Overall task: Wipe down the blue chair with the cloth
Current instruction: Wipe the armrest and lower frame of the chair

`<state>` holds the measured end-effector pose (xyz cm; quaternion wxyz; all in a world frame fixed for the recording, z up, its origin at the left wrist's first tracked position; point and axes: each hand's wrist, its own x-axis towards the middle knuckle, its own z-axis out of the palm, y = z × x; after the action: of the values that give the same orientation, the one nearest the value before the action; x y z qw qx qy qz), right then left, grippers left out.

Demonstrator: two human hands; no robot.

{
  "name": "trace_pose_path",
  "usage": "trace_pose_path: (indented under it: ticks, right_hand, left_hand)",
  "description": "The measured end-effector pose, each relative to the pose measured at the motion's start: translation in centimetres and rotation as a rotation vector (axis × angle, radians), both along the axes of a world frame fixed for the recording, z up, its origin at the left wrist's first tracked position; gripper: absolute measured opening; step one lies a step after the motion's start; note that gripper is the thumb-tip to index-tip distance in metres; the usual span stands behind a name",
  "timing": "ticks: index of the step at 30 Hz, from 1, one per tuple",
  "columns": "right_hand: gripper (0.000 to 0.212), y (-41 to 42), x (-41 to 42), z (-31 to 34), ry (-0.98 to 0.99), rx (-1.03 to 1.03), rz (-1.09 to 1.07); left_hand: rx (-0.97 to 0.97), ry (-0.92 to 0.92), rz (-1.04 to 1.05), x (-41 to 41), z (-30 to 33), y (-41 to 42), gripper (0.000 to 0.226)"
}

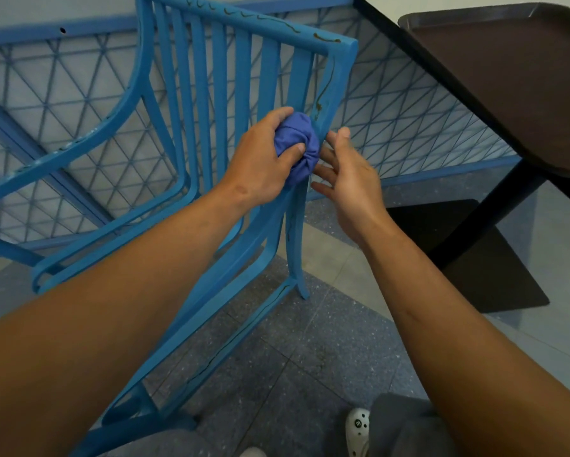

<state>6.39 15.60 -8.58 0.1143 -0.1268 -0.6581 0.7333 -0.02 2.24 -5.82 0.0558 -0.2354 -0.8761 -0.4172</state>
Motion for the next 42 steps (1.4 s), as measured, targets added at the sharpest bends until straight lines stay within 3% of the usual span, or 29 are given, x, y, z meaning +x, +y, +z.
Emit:
trace_pose_path:
  ticks: [5, 12, 15, 26, 32, 37, 42]
  right_hand:
    - [0.070, 0.9, 0.0, -0.1, -0.015, -0.096, 0.064]
    - [0.051, 1.1, 0.2, 0.0, 0.081, 0.117, 0.128]
    - [0.053, 1.0, 0.4, 0.0, 0.094, 0.150, 0.162]
    - [0.065, 1.6, 0.0, -0.2, 0.037, 0.037, 0.103]
    - [0.065, 1.8, 0.0, -0.2, 0.026, 0.010, 0.118]
    - [0.070, 1.8, 0.1, 0.0, 0.012, -0.047, 0.134]
    - [0.073, 1.9, 0.2, 0.1, 0.008, -0.061, 0.144]
  left_hand:
    - [0.067, 0.070, -0.046, -0.6, 1.4, 1.3, 0.045]
    - [0.025, 0.054, -0.080, 0.1, -0.4, -0.4, 0.039]
    - [0.009, 0.027, -0.100, 0.2, -0.8, -1.4, 0.036]
    - [0.059, 0.138, -0.067, -2.0, 2.6, 1.6, 0.035]
    - [0.045, 0.066, -0.091, -0.6, -0.2, -1.0, 0.024]
    - [0.061, 0.064, -0.101, -1.3, 1.0, -0.2, 0.022]
    - [0.140, 0.216, -0.064, -2.2, 4.0, 2.3, 0.034]
